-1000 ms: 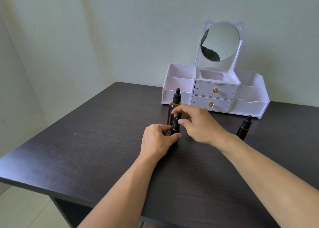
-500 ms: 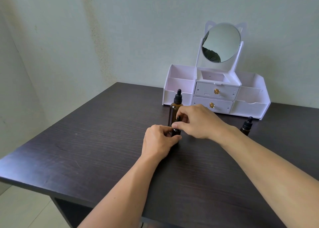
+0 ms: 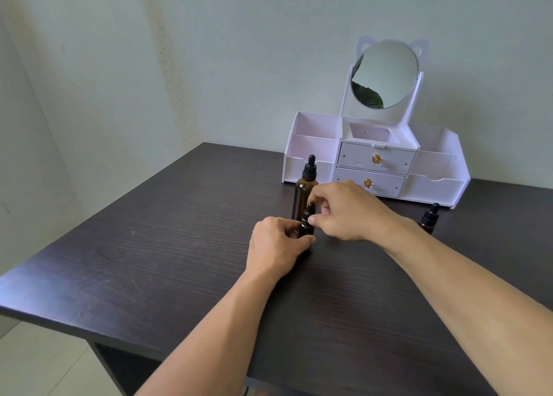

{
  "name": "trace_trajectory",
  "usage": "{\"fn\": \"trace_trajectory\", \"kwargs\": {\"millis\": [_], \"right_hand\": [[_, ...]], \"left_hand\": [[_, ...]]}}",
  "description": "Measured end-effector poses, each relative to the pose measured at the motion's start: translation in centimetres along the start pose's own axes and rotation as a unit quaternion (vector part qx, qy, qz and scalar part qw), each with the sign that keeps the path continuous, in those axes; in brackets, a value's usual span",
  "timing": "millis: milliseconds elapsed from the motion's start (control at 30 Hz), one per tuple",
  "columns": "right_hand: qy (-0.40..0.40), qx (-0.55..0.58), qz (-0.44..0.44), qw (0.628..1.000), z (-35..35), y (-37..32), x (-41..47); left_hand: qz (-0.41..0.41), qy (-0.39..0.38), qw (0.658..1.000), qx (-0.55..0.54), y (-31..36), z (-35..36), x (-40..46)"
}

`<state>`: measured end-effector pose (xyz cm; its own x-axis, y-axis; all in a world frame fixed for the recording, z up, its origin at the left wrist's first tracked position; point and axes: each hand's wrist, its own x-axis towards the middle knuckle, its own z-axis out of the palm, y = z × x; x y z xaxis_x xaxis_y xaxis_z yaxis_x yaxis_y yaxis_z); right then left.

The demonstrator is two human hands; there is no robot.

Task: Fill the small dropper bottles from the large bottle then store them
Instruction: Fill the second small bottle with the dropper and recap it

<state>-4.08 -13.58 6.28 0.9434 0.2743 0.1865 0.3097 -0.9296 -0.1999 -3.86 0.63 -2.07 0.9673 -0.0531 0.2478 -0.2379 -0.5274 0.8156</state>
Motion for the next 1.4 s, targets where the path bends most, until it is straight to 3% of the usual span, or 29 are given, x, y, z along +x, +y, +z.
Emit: {"fn": "trace_trajectory", "kwargs": {"millis": [100, 233, 400, 533, 633, 1033, 1400], "right_hand": [[0.032, -0.012, 0.022, 0.999, -0.1, 0.3, 0.0], [0.012, 0.071, 0.003, 0.997, 0.3, 0.3, -0.1], [0.033, 0.053, 0.008, 0.998, 0.4, 0.4, -0.3], [0.030, 0.114, -0.013, 0.993, 0.8, 0.4, -0.3], [0.047, 0.082, -0.008, 0.996, 0.7, 0.5, -0.3], [0.006, 0.156, -0.043, 0.987, 1.4, 0.3, -0.5], [0.065, 0.137, -0.015, 0.988, 2.2, 0.1, -0.5]], "left_hand": [[0.001, 0.005, 1.000, 0.003, 0.0, 0.0, 0.0], [-0.005, 0.010, 1.000, -0.006, -0.1, 0.1, 0.0], [-0.004, 0.012, 1.000, -0.006, -0.2, 0.2, 0.0], [-0.008, 0.012, 1.000, -0.006, -0.2, 0.2, 0.1], [-0.007, 0.010, 1.000, -0.003, -0.2, 0.2, 0.0], [-0.004, -0.007, 1.000, 0.017, -0.2, 0.2, 0.2], [0.007, -0.001, 1.000, 0.012, -0.5, 0.3, 0.3]]}}
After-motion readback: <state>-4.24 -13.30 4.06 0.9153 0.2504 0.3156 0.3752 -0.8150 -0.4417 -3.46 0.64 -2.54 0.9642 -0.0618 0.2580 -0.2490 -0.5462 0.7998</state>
